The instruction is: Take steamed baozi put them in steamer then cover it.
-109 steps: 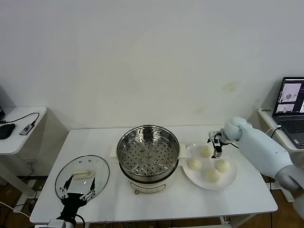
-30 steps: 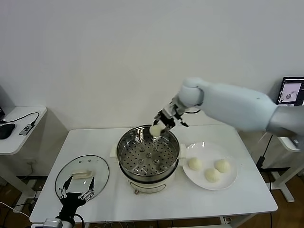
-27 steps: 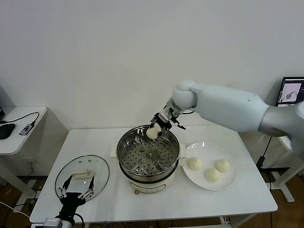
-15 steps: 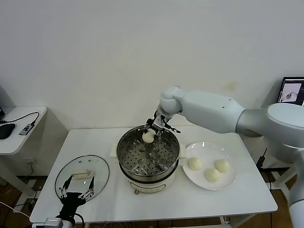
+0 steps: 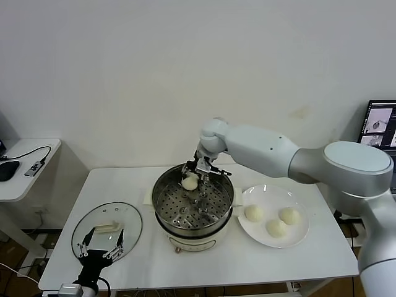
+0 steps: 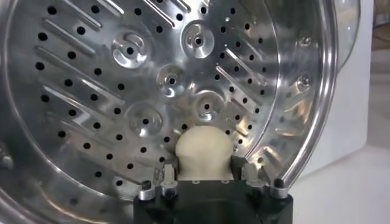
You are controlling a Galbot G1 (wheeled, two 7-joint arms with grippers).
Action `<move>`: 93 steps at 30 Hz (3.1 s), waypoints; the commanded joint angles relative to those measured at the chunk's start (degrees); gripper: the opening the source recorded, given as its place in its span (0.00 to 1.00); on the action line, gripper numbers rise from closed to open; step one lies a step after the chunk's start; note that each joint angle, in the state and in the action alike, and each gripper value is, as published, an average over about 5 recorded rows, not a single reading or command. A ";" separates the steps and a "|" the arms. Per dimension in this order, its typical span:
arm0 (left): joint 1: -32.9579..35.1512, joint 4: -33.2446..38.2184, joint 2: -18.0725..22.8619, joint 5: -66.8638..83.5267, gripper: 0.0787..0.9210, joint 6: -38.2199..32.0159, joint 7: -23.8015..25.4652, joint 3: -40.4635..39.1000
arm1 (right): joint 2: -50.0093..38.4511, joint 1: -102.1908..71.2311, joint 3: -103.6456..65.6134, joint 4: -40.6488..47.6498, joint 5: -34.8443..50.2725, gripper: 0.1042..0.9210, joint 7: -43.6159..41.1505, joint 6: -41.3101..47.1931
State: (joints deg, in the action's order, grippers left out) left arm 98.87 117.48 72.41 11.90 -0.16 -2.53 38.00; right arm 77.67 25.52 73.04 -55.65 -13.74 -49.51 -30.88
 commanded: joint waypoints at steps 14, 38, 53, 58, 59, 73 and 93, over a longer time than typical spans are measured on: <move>-0.53 0.90 -0.30 -0.15 0.88 0.11 -0.06 0.06 | -23.81 16.36 4.07 -29.20 26.70 0.88 -8.28 45.69; -1.64 -0.64 -2.99 0.06 0.88 -0.02 -0.12 0.24 | -45.79 -5.59 -7.83 -33.98 21.55 0.88 -9.70 52.71; -1.42 -0.74 -3.19 0.53 0.88 0.28 0.17 1.98 | -33.32 -15.05 -13.40 -19.09 12.37 0.88 -11.98 43.45; -1.50 -0.84 -3.22 0.72 0.88 0.30 0.22 2.35 | -31.05 -16.34 -13.68 -17.67 10.03 0.88 -10.74 44.86; -1.52 -0.81 -3.20 0.76 0.88 0.34 0.23 2.35 | -30.78 -16.53 -13.68 -17.53 9.83 0.88 -10.63 44.96; -1.52 -0.52 -3.13 0.62 0.88 0.50 0.30 2.42 | -28.45 -19.46 -14.79 -15.13 8.92 0.88 -9.69 46.11; -1.62 -0.78 -3.14 0.47 0.88 0.46 0.34 2.87 | -26.92 -23.07 -17.09 -11.43 8.13 0.77 -9.47 46.44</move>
State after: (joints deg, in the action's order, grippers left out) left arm 97.25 116.72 69.27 12.41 0.32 -2.19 40.85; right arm 50.44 3.46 56.39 -67.93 -5.32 -58.96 15.51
